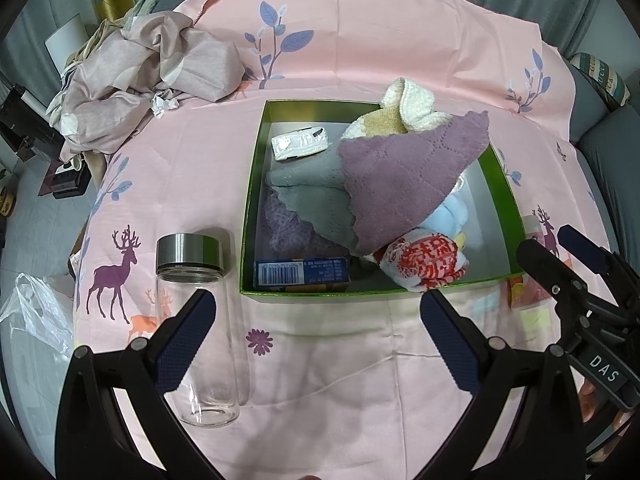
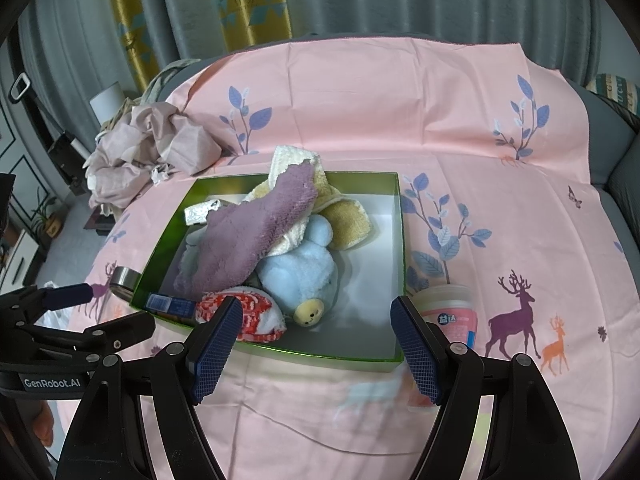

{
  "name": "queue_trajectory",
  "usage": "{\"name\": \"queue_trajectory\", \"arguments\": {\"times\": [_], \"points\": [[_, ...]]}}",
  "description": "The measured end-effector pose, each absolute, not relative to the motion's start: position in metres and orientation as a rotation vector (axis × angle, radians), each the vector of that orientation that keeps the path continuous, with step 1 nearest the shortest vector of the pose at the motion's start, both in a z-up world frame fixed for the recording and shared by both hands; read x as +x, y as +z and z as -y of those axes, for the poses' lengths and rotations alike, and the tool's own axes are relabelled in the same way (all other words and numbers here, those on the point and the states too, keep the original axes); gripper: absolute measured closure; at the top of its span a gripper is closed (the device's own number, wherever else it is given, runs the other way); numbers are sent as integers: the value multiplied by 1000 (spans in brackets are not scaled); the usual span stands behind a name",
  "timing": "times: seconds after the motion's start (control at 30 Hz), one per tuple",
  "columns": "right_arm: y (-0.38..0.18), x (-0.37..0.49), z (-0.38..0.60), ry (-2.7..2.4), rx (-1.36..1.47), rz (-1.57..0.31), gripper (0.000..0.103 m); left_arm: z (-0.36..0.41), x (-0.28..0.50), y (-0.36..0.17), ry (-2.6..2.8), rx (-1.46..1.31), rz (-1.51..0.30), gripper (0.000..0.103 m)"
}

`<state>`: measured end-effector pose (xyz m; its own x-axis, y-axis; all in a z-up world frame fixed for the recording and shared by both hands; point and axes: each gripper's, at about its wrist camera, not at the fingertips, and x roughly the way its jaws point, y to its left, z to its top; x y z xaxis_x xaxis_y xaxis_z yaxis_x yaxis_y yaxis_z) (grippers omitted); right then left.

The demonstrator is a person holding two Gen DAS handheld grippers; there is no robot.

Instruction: Organize soft objects

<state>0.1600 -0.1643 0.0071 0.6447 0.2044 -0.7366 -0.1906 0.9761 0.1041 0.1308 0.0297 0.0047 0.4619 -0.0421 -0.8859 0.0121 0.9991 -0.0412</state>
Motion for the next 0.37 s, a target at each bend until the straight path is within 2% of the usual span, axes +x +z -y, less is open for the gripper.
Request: {"name": "queue_trajectory", "arguments": {"times": [0.37], "points": [[7,161,166,224,17,-841,26,-32,131,7,-34,-44,-1069,1]]}}
